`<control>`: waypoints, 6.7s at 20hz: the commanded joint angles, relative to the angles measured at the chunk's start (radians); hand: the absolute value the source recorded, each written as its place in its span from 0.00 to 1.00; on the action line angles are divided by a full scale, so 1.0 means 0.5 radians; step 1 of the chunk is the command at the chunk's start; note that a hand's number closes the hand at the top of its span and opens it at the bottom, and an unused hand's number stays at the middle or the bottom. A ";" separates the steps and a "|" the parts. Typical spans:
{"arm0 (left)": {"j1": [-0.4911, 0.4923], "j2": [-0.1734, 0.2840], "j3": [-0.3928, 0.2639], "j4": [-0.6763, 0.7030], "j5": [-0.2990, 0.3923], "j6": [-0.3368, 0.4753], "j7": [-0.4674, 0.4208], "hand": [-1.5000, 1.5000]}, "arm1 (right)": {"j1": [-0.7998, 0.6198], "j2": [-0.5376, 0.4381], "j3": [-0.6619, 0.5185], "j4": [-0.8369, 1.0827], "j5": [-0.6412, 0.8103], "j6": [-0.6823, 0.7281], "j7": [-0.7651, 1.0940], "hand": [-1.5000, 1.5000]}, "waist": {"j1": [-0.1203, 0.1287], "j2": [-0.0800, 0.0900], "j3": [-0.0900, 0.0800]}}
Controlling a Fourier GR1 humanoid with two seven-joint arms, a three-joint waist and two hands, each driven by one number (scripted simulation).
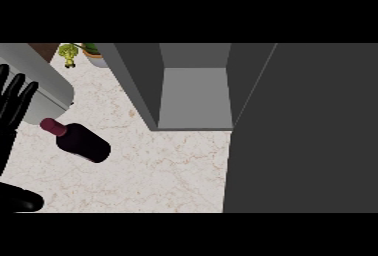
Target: Pick up the wine, place it into the cabinet and close the cabinet
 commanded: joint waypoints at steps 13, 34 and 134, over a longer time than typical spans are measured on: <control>-0.141 0.239 0.251 -0.268 0.505 0.217 0.686 0.00 | 0.249 0.016 0.635 -0.813 0.324 -0.186 0.681 0.00 | -0.006 -0.004 0.003; -0.057 0.142 0.177 -0.139 0.248 0.187 0.621 0.00 | -0.276 -0.038 0.785 -0.785 0.558 -0.603 1.067 0.00 | -0.007 -0.003 -0.001; -0.334 -0.293 -0.115 2.631 -0.857 -0.341 -1.913 1.00 | -0.247 -0.791 1.130 -0.773 0.485 -1.289 0.766 0.00 | -0.002 -0.013 0.006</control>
